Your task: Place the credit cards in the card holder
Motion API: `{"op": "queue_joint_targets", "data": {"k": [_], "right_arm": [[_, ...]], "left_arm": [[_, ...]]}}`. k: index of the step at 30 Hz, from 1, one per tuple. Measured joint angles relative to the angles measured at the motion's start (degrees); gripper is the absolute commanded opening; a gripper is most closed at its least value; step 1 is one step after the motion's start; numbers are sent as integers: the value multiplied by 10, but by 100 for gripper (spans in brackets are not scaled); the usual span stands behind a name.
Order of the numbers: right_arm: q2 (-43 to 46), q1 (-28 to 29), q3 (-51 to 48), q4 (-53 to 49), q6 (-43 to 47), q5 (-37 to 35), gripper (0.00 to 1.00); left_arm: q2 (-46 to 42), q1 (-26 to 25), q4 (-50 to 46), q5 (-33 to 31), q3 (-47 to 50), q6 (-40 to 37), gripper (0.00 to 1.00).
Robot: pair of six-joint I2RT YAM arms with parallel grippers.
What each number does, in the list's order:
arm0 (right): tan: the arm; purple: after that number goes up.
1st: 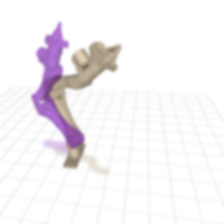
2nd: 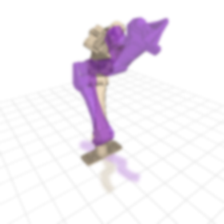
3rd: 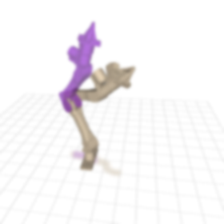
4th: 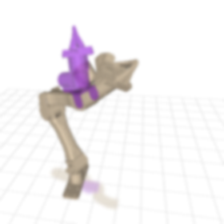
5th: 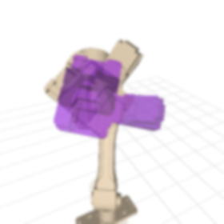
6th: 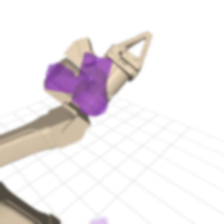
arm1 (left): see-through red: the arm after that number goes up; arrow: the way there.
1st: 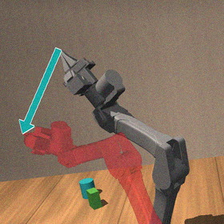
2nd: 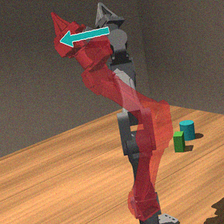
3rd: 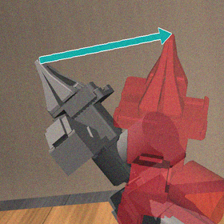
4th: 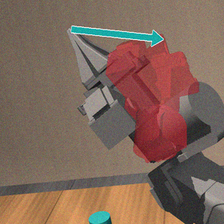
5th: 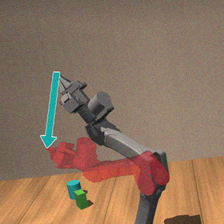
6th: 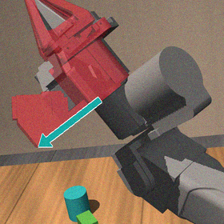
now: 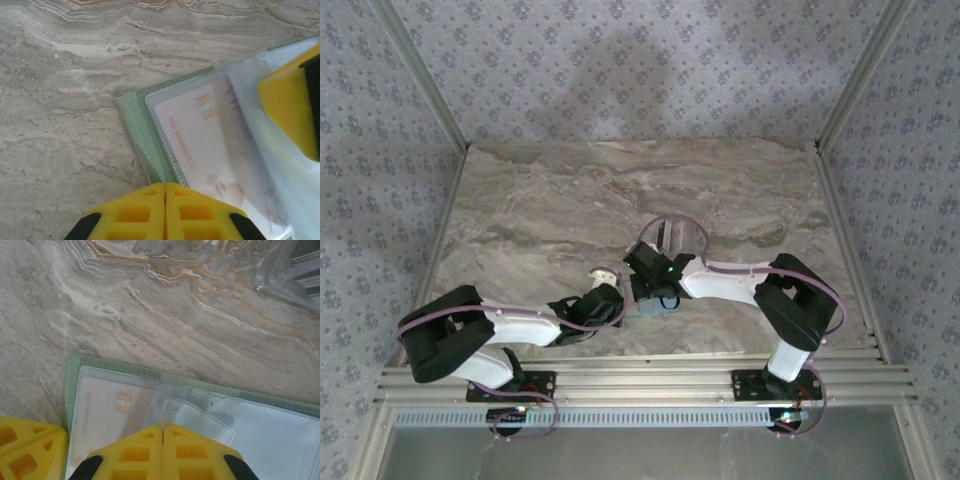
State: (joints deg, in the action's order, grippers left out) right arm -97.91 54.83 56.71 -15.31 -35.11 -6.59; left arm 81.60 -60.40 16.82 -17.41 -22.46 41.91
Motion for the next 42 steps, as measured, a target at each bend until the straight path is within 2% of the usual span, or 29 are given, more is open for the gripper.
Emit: {"op": "queue_joint_targets", "data": {"k": [6, 15, 25, 32, 42], "right_arm": [[11, -2, -8, 18, -3, 24, 25], [28, -3, -18, 54, -17, 71, 38], [34, -4, -36, 57, -17, 77, 63], [41, -9, -46, 67, -15, 95, 67], [35, -27, -63, 113, -31, 171, 67]], "left_arm": [[3, -1, 6, -2, 0, 5, 8], [4, -1, 8, -2, 0, 9, 8], [4, -1, 8, -2, 0, 10, 9], [4, -1, 8, -1, 0, 12, 9], [-10, 8, 16, 18, 15, 13, 11]]}}
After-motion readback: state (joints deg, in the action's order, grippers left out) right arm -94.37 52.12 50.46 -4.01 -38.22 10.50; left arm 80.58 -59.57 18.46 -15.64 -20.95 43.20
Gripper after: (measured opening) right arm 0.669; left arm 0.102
